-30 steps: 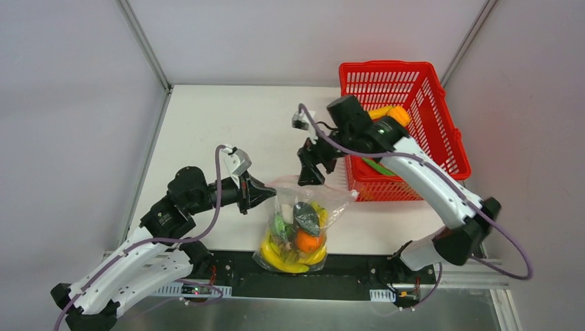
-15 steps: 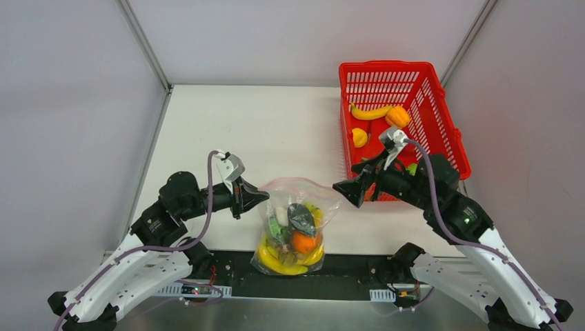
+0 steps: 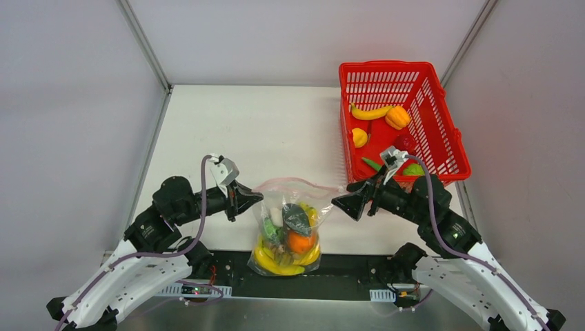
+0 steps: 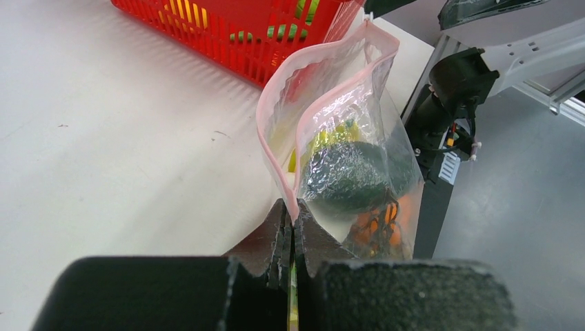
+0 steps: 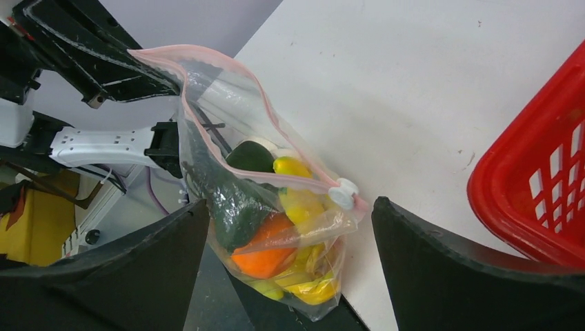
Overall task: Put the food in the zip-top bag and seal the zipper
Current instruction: Adjust the zipper food storage bag at the center of the board.
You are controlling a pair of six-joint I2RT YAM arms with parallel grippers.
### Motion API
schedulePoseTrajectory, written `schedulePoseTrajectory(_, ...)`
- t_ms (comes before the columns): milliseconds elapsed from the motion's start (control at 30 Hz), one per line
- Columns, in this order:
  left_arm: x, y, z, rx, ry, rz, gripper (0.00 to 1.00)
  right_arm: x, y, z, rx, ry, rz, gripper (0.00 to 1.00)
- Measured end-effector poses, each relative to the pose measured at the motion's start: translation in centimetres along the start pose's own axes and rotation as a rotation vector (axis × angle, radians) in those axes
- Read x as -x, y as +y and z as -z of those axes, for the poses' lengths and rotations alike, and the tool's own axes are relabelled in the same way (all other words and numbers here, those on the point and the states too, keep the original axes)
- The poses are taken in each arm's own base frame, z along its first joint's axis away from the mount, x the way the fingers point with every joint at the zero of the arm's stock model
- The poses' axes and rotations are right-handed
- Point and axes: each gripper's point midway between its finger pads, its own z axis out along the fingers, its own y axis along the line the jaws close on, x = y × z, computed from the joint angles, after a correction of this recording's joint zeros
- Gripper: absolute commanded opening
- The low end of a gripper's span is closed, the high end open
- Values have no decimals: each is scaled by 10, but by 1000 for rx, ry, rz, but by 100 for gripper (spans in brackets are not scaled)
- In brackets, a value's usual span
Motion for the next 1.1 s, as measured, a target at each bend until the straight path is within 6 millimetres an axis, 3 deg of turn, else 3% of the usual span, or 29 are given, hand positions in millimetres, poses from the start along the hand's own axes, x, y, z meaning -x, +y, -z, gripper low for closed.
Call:
schedulePoseTrajectory(267, 3, -2, 10, 3, -26, -19, 0, -7, 3, -2, 43, 5, 3, 91)
schedulePoseTrajectory(467, 4, -2, 11, 2, -31, -23, 0, -34, -15, -22, 35, 64, -13, 89)
schedulePoseTrajectory(667, 4, -3, 11, 2, -33, -23, 0, -44, -10, -31, 122, 58, 6, 78)
schedulePoseTrajectory(900, 4, -2, 12, 3, -34, -25, 0, -53, 1, -30, 234, 47, 47, 51)
schedulePoseTrajectory(1100, 5, -2, 13, 6, -43, -28, 0, -45, 14, -28, 300, 18, 82, 51)
